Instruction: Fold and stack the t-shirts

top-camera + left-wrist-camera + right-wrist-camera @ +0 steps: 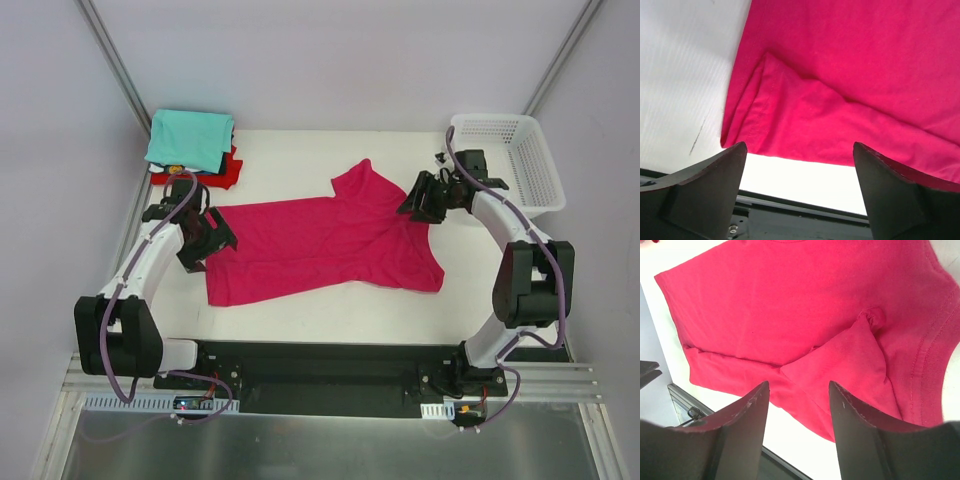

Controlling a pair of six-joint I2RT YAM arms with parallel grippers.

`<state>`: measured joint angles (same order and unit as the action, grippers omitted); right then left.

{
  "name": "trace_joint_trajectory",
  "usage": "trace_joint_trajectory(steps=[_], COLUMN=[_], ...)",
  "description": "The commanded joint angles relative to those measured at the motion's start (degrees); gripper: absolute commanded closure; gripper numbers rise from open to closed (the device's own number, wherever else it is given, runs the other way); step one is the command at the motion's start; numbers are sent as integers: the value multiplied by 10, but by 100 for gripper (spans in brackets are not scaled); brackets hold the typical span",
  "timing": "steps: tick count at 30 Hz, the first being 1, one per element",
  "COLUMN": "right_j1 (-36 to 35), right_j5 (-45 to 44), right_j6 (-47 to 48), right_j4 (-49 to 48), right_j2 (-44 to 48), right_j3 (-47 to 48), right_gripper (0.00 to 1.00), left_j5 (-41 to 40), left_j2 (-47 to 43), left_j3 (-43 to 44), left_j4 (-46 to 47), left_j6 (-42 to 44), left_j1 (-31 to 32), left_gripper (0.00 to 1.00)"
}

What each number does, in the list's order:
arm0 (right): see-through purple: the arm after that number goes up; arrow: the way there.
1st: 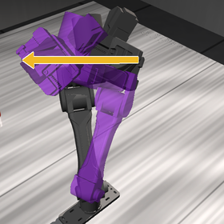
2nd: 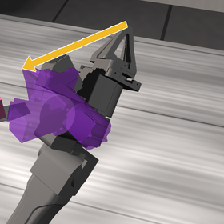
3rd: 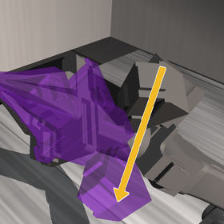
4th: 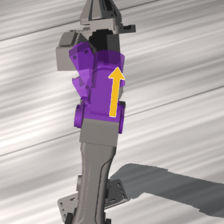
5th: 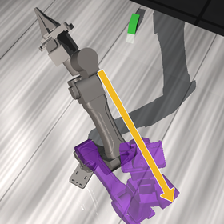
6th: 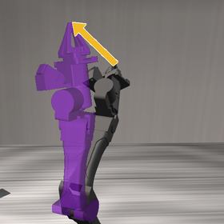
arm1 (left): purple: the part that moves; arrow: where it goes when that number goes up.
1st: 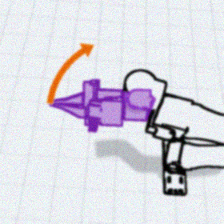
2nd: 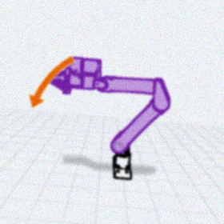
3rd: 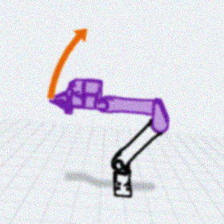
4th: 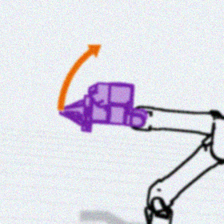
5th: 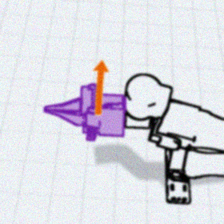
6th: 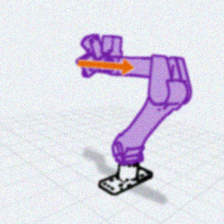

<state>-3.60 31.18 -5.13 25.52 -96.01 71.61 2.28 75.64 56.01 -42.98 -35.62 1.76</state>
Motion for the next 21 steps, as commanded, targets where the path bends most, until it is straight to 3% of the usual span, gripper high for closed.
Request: trace_joint_trajectory(steps=[1,5,9,14,21], right_j1=[-2,-10,-16,-21,-33], right_j5=[19,15,26,40,30], right_j6=[6,-18,-66,-91,-87], right_j4=[12,4,-63,-102,-128], right_j2=[30,118,186,194,202], right_j3=[26,-37,-152,-240,-288], right_gripper=[46,46,46,46,46], left_j5=[-6,36,87,126,154], left_j2=[-22,-66,-118,-157,-110], left_j3=[45,22,-47,-139,-198], left_j4=[-28,-36,-18,36,105], left_j6=[12,3,-35,-68,-86], left_j1=[-6,-5,26,47,56], left_gripper=[7,4,3,3,3])
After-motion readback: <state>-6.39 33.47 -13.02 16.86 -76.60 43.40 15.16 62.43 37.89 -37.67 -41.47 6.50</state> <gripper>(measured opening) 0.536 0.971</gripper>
